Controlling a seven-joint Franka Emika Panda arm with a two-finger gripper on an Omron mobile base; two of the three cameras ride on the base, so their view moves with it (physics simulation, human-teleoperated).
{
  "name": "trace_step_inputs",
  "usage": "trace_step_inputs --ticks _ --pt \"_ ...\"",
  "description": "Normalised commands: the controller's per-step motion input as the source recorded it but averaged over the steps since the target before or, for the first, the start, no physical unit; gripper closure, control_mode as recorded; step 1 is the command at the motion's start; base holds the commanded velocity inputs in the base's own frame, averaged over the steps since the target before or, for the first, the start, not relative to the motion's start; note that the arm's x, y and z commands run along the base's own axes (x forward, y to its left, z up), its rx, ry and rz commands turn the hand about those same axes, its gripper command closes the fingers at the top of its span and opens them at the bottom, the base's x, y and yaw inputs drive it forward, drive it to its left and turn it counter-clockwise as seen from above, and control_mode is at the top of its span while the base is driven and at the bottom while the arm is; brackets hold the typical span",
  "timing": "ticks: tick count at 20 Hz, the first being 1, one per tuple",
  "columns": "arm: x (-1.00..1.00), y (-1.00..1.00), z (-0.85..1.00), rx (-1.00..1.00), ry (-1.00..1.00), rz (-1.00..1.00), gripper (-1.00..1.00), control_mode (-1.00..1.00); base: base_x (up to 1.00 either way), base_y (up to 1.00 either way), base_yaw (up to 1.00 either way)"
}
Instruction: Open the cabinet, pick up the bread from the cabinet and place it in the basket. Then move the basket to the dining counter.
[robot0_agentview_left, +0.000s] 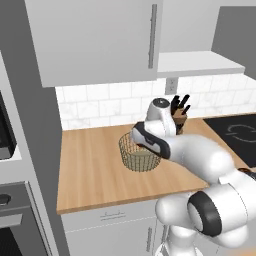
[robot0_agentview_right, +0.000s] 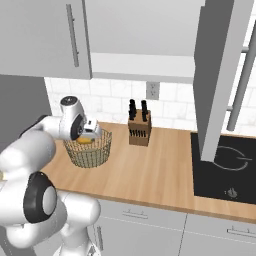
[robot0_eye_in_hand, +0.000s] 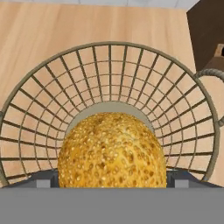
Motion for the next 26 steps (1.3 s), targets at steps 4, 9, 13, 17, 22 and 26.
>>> trace_step_inputs --ticks 4,9,13,17,22,26 --pt "0.27 0.10 -0.53 0.00 0.04 0.00 1.00 -1.00 0.00 0.00 0.00" --pt "0.04 0.00 -0.33 0.00 0.05 0.00 1.00 -1.00 0.00 0.00 0.00" --pt "0.00 0.00 -0.16 0.00 0.00 0.00 1.00 -1.00 0.00 0.00 0.00" --pt "0.09 0.00 -0.25 0.00 0.00 0.00 1.00 -1.00 0.00 0.00 0.00" --pt "0.24 0.01 -0.09 0.00 0.01 0.00 1.00 -1.00 0.00 0.00 0.00" --pt "0.17 0.04 -0.03 0.00 0.02 0.00 -1.00 -1.00 0.00 0.00 0.00"
